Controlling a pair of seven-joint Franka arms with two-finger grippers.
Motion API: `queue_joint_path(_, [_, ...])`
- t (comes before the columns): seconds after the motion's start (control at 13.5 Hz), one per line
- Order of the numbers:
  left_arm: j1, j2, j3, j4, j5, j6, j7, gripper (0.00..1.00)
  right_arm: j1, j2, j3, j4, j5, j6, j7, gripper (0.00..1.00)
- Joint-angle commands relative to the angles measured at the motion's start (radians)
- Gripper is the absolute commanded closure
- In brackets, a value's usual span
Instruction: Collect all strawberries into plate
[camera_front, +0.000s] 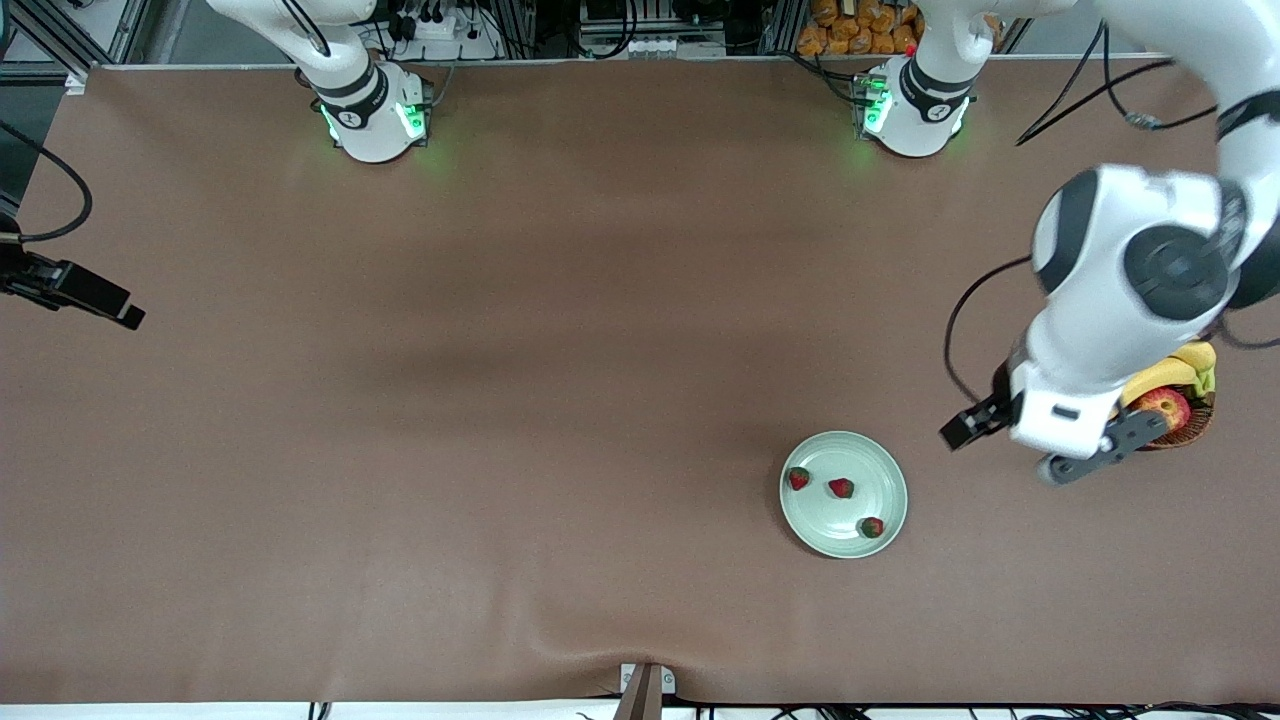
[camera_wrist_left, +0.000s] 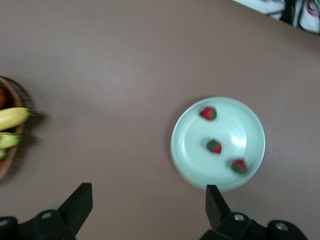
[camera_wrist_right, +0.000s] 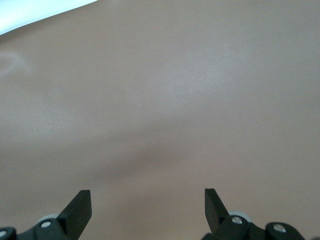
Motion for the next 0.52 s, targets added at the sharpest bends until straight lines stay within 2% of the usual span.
queue_joint_path(0.0, [0.045,-0.160,-0.016,-0.071,-0.074,-0.117,0.168,0.00,0.005,-0.073,-0.015,-0.093,0.003,0.063,-0.034,0.00])
queue_joint_path(0.22, [0.080,-0.308,-0.013,-0.134,-0.124,-0.218,0.394,0.00,0.010,-0.090,-0.014,-0.113,-0.003,0.069,-0.045,0.00])
queue_joint_path(0.44, [0.059,-0.352,0.001,-0.125,-0.132,-0.291,0.486,0.00,0.014,-0.136,-0.011,-0.188,-0.008,0.091,-0.046,0.00])
